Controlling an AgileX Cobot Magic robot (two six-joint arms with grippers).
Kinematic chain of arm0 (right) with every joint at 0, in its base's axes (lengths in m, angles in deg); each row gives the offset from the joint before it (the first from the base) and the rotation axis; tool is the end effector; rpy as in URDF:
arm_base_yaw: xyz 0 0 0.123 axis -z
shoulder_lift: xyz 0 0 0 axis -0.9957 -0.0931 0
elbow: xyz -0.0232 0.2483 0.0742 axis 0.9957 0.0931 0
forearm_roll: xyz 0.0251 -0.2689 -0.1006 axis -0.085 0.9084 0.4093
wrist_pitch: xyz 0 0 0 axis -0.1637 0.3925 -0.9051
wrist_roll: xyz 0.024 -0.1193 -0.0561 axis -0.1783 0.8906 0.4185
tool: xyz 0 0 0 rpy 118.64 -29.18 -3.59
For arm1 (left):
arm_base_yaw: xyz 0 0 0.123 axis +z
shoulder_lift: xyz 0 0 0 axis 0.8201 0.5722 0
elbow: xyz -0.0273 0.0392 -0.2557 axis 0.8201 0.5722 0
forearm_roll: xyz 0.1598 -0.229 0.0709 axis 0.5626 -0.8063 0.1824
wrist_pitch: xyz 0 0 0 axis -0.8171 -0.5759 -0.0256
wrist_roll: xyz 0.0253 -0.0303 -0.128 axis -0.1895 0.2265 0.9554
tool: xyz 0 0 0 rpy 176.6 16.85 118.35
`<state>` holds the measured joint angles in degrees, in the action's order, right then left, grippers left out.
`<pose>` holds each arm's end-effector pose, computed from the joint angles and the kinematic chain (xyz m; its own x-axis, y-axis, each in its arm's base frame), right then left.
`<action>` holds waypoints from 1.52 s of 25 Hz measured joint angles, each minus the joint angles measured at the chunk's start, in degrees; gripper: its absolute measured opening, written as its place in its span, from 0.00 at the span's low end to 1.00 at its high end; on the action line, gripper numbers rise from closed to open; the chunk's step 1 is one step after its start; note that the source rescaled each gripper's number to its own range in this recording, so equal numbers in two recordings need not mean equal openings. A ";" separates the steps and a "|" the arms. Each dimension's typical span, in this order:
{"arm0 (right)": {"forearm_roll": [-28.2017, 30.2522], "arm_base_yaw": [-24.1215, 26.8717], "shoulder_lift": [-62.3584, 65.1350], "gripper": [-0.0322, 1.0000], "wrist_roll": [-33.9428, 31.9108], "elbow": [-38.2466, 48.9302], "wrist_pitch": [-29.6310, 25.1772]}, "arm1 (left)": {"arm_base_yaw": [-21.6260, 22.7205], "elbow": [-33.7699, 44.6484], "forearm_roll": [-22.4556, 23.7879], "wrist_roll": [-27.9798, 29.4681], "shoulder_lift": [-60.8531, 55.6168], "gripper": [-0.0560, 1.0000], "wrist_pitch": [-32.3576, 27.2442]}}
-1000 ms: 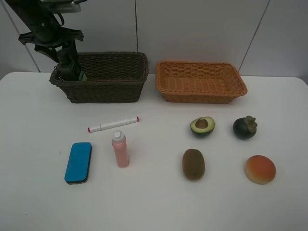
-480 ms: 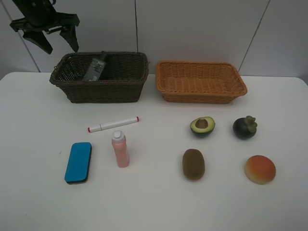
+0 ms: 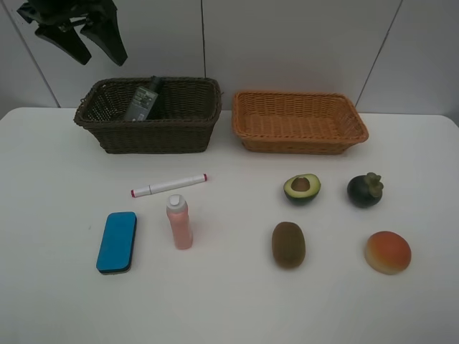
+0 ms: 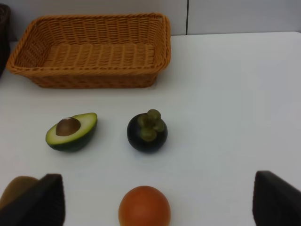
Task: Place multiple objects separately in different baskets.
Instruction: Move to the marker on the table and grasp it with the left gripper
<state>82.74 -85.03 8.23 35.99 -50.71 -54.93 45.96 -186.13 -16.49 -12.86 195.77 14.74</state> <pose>0.0889 0.0005 0.2821 -0.4324 0.0192 -0.9015 0.0031 0.9998 0.0198 0.4423 -0.1038 0.2595 -0.8276 0.3608 -0.4299 0.4506 0.8838 -0.1259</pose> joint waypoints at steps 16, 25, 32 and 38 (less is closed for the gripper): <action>0.00 0.00 0.00 1.00 0.00 0.00 0.00 | -21.40 6.59 11.99 1.27 5.10 0.89 0.05; 0.00 0.00 0.00 1.00 0.00 0.00 0.00 | -21.60 7.69 13.12 0.02 14.97 0.89 0.01; 0.00 0.00 0.00 1.00 0.00 0.00 0.00 | -21.60 7.69 15.00 -0.81 21.02 0.89 3.07; 0.00 0.00 0.00 1.00 0.00 0.00 0.00 | -21.60 7.69 16.26 -0.88 23.50 0.89 9.27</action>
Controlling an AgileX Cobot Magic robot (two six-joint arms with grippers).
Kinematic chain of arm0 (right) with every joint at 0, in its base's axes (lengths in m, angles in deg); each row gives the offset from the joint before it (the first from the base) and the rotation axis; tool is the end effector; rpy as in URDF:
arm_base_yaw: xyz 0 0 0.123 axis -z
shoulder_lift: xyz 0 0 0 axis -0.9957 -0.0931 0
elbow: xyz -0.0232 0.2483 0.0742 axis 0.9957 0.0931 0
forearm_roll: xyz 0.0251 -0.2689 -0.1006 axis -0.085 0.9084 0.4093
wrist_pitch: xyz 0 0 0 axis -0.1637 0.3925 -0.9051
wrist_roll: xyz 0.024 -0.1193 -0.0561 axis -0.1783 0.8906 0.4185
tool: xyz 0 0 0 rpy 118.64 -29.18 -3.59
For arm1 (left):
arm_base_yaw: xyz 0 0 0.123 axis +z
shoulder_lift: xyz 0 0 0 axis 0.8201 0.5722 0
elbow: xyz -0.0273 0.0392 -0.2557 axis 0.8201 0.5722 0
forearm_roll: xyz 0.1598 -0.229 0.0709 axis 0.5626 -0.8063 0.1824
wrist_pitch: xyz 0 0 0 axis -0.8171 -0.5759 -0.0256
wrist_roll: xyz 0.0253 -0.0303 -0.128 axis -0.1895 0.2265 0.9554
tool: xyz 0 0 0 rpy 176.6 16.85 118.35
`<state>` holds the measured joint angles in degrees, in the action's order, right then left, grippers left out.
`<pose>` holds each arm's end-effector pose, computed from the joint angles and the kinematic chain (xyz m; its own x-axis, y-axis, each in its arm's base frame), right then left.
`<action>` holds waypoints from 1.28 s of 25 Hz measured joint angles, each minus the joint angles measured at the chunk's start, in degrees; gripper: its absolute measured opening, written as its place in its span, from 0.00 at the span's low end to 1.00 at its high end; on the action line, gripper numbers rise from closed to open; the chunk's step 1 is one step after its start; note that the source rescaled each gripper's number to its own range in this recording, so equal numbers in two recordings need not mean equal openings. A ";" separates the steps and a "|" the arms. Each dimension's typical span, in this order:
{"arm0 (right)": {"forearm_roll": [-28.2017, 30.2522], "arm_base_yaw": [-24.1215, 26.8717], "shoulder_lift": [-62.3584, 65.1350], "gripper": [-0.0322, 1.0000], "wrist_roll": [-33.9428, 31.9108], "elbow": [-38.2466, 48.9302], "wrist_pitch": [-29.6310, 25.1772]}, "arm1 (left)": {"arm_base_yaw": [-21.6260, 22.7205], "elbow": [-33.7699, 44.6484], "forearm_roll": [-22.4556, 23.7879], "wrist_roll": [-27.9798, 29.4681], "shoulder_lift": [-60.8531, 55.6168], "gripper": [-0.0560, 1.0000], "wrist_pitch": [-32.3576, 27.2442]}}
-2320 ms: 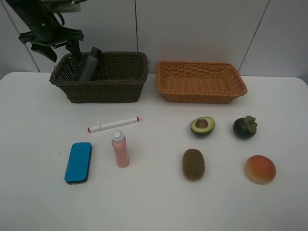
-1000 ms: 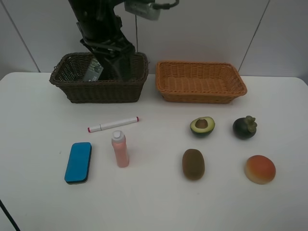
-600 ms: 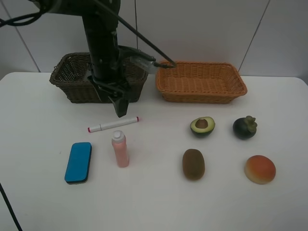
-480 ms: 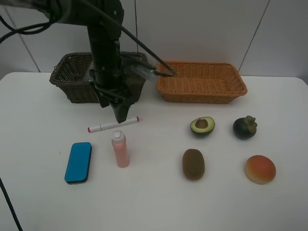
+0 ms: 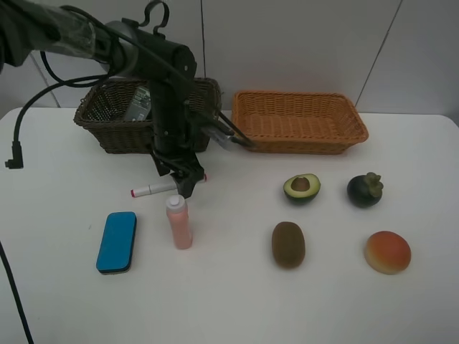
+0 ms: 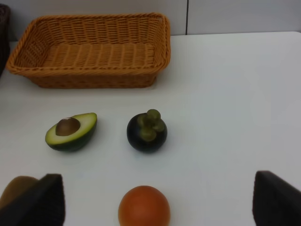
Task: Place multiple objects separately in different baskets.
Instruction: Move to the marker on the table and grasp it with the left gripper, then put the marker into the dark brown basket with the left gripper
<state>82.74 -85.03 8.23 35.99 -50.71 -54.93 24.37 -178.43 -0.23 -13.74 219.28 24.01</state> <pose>0.0889 0.0005 0.2821 -0.4324 0.0192 -0.9015 0.0031 0.9998 0.0198 0.3942 -0.2313 0.0277 -0.6265 0.7794 0.0020 0.7793 0.6264 0.0195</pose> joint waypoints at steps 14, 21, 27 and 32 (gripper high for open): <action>0.00 0.00 0.00 1.00 0.00 0.00 0.00 | 0.00 0.00 1.26 1.19 2.78 0.66 3.78; 0.00 0.00 0.00 1.00 0.00 0.00 0.00 | 0.00 0.00 1.33 1.39 2.78 0.06 1.48; 0.00 0.00 0.00 1.00 0.00 0.00 0.00 | 0.00 -5.48 -3.25 1.33 -2.89 0.06 1.28; 0.00 0.00 0.00 1.00 0.00 0.00 0.00 | 0.63 -15.28 -1.26 -0.13 -7.77 0.06 1.21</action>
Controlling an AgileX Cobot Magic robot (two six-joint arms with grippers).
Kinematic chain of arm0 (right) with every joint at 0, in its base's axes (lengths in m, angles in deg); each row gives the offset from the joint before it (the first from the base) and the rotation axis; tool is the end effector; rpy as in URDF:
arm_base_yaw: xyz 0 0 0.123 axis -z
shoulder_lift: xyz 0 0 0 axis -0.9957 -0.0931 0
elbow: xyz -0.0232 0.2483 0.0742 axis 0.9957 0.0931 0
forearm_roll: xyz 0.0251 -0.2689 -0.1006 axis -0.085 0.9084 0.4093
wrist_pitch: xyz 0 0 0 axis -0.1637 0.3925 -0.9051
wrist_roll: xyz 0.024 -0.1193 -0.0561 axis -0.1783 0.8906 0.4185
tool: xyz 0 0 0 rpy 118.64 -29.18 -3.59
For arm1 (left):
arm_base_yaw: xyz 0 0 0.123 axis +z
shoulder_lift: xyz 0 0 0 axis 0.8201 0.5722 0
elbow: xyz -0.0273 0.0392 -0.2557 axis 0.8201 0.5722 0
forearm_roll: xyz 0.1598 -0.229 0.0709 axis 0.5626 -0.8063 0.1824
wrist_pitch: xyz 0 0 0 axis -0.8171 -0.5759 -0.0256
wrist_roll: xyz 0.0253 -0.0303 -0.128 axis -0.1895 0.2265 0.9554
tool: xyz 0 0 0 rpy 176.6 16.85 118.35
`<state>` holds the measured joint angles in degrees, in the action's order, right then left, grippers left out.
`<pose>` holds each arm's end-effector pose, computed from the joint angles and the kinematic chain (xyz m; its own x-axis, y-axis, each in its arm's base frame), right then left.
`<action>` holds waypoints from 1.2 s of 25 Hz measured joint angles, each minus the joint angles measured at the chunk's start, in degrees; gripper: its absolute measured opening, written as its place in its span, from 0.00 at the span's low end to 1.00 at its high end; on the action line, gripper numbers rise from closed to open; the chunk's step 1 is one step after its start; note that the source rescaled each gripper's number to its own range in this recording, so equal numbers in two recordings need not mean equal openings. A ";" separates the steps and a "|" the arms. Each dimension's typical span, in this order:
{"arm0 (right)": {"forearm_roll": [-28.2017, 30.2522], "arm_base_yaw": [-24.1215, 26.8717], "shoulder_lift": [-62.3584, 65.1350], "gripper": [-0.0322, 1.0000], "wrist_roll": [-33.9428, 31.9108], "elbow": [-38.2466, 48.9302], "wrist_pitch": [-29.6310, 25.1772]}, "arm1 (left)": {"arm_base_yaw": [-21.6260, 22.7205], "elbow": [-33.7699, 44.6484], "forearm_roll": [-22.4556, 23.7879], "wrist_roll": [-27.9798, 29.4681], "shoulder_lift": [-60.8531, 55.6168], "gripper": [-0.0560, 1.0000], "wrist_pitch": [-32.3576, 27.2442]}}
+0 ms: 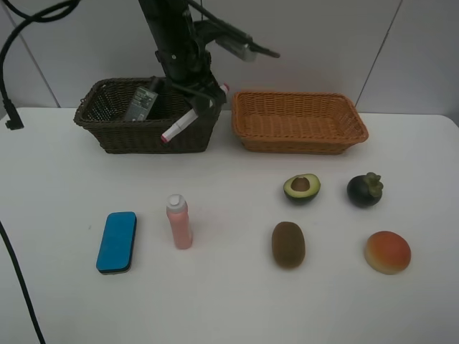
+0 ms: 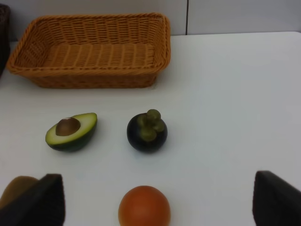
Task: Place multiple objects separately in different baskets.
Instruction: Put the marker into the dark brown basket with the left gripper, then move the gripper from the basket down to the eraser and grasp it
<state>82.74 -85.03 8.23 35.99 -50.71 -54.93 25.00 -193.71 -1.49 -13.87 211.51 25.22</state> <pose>0.0889 0.0005 0.2821 -0.4324 0.0192 -0.9015 0.0031 0.9998 0.0198 0.4477 -0.2595 0.1763 -0.5684 0.7243 -0.3903 0.7401 0.6573 0.1419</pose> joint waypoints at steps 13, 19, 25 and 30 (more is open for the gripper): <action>0.00 0.00 0.00 1.00 0.00 0.00 0.00 | 9.98 -6.11 3.68 -1.45 4.88 0.06 14.38; 0.00 0.00 0.00 1.00 0.00 0.00 0.00 | 9.66 -6.11 3.51 -1.15 7.94 0.53 14.87; 0.00 0.00 0.00 1.00 0.00 0.00 0.00 | 9.66 -6.11 5.63 3.75 8.16 0.98 12.31; 0.00 0.00 0.00 1.00 0.00 0.00 0.00 | 9.66 -6.79 6.22 17.18 6.54 1.00 -3.25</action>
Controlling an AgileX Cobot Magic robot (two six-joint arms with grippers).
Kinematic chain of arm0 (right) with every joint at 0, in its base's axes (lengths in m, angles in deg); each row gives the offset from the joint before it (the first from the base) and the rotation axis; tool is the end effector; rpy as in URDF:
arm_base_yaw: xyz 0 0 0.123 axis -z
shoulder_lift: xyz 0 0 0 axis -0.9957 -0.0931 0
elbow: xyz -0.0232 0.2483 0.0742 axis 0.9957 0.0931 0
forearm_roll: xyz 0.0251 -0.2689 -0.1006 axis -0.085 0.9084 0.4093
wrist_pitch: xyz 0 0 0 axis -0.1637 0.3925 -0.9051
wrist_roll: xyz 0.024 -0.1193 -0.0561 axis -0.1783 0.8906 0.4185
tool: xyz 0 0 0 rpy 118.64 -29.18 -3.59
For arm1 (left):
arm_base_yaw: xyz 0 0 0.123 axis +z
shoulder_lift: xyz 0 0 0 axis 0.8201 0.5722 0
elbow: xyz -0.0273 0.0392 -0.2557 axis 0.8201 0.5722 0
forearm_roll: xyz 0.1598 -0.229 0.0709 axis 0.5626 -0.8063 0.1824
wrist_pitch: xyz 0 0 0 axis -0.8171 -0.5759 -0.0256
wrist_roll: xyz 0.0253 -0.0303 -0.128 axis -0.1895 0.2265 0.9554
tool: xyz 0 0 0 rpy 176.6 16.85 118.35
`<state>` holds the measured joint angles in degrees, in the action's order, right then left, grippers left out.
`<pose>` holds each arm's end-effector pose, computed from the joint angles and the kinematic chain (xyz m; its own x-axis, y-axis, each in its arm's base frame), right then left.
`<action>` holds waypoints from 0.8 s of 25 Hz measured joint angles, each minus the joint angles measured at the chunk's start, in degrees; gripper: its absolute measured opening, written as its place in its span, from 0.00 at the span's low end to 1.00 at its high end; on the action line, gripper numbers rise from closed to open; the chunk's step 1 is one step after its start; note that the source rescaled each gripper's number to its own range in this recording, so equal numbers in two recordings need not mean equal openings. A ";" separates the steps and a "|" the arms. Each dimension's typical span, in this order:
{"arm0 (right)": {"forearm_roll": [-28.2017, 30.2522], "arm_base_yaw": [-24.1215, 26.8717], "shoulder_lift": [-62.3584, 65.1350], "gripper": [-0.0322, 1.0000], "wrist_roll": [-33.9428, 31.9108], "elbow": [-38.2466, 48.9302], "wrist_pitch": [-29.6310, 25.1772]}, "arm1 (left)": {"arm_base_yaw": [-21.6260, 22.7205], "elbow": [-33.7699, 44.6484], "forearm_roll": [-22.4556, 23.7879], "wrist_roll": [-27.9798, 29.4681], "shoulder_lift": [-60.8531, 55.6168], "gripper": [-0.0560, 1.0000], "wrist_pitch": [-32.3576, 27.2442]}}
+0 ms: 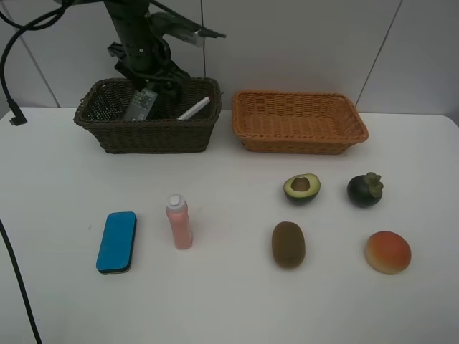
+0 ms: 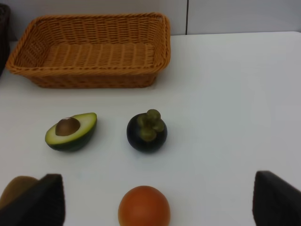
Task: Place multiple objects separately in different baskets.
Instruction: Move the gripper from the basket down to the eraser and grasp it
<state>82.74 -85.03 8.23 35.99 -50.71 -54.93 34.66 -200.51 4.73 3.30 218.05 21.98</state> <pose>0.0889 0.0005 0.2821 -0.4324 0.0192 -0.9015 0.0031 0.9998 0.0198 0.5030 -0.1738 0.1544 -0.8345 0.4181 -0.3589 0.4008 0.9076 0.1253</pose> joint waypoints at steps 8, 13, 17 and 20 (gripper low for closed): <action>0.00 0.00 0.00 1.00 0.00 0.00 0.00 | 0.00 8.88 -6.55 11.88 -10.82 1.00 -7.15; 0.00 0.00 0.00 1.00 0.00 0.00 0.00 | 0.00 26.84 -9.34 16.00 -23.59 1.00 -7.19; 0.00 0.00 0.00 1.00 0.00 0.00 0.00 | 0.00 42.22 -10.57 18.45 -33.43 1.00 -7.22; 0.00 0.00 0.00 1.00 0.00 0.00 0.00 | 0.00 52.30 -12.04 21.73 -40.29 1.00 -7.11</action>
<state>82.74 -85.03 8.23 35.99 -50.71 -54.93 34.66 -148.21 -7.31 25.04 177.75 14.87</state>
